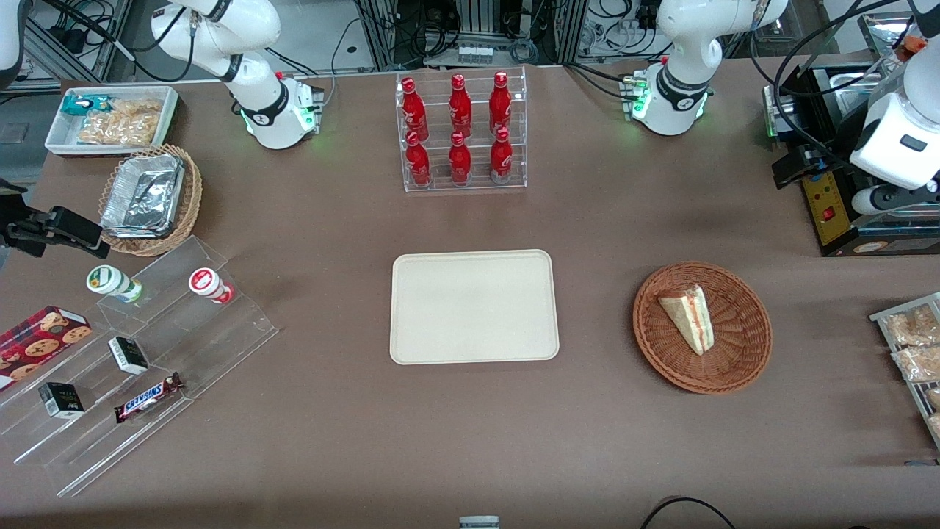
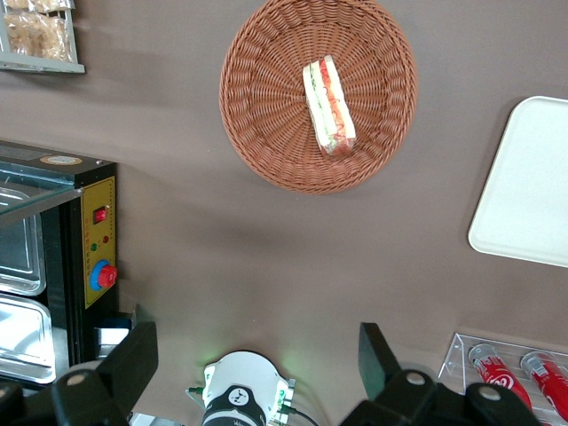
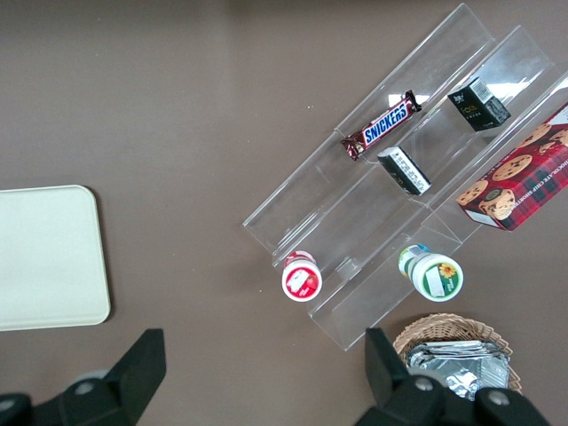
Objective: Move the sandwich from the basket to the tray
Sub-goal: 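Move the left gripper down toward the sandwich in the wicker basket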
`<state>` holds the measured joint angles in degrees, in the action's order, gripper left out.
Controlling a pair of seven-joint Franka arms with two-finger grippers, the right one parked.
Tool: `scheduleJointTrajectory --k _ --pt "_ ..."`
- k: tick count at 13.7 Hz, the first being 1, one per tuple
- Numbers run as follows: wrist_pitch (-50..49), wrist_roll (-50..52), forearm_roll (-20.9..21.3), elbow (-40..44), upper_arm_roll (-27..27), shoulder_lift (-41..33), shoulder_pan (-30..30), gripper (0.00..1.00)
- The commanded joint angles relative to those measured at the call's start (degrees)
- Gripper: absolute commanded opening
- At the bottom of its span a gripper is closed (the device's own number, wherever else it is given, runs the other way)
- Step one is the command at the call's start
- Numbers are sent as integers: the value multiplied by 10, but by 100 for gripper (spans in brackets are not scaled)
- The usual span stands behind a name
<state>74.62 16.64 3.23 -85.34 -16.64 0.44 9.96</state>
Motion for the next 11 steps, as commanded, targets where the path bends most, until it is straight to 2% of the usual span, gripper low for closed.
scheduleJointTrajectory --k 1,4,7,11 --pt "3 4 -5 10 -2 9 1 100" --pt "4 2 0 11 -2 24 2 100" --pt "27 9 30 9 -7 34 -1 100" --pt "24 9 24 4 -6 37 1 100"
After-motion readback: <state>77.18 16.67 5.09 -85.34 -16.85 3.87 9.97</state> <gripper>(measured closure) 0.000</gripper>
